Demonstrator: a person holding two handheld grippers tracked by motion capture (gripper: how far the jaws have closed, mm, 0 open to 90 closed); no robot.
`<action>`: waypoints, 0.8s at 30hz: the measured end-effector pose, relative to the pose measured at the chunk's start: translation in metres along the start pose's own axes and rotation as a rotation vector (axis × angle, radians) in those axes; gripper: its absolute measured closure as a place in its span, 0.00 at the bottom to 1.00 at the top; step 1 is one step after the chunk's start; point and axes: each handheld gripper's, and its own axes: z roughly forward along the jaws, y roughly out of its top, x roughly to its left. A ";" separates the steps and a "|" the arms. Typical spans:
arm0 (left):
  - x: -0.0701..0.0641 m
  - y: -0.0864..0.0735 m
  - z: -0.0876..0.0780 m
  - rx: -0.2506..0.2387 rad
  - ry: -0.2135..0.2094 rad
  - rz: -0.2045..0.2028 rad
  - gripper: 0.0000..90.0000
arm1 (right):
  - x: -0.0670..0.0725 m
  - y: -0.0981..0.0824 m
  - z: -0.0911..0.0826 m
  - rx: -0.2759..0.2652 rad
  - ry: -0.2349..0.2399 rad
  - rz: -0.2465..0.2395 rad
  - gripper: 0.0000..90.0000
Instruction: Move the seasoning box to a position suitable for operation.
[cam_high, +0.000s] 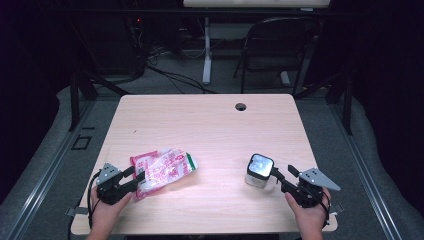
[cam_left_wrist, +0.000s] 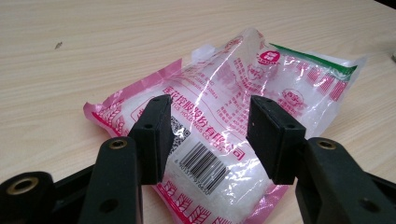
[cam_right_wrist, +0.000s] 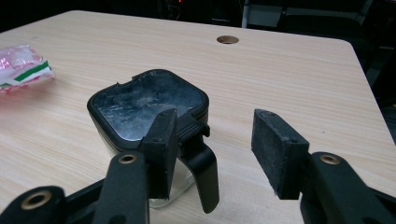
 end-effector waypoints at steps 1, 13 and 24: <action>-0.001 0.001 0.000 -0.003 0.001 0.004 0.57 | 0.000 0.000 0.000 -0.003 -0.001 -0.002 0.56; 0.000 0.007 -0.001 -0.010 -0.007 -0.019 0.59 | -0.003 -0.004 -0.014 0.039 -0.019 0.013 0.57; 0.001 0.009 0.000 -0.018 -0.009 -0.038 0.60 | -0.004 -0.014 -0.012 0.089 -0.013 0.008 0.59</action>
